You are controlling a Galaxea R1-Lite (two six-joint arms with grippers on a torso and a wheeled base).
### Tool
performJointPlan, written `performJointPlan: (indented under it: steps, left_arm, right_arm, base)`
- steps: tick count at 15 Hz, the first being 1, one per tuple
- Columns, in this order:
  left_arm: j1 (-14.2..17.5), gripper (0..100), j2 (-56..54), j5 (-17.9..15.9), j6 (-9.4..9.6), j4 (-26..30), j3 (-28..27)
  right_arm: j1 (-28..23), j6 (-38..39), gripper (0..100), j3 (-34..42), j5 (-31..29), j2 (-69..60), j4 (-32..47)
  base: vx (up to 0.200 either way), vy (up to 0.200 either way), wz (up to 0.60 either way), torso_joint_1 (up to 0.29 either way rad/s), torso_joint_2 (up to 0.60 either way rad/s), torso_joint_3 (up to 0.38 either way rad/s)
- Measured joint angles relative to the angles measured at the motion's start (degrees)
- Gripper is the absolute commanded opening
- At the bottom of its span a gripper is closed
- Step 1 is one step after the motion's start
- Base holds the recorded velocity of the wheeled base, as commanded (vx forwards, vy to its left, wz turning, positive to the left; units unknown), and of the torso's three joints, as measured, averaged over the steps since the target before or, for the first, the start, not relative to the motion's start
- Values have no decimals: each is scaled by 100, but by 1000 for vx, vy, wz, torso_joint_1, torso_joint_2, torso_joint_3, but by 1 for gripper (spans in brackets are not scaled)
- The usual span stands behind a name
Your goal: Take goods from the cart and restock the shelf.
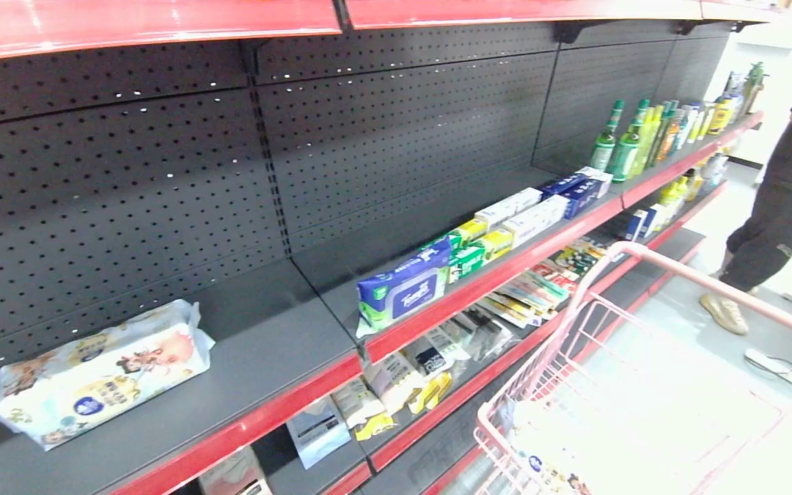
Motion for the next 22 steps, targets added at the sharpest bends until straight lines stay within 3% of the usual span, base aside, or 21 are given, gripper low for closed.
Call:
performJointPlan:
  steps: [22]
  left_arm:
    - [0, 100, 0, 0, 2, 0, 0]
  right_arm:
    - [2, 10, 100, 0, -13, 0, 0]
  base:
    - [0, 0, -27, 0, 0, 0]
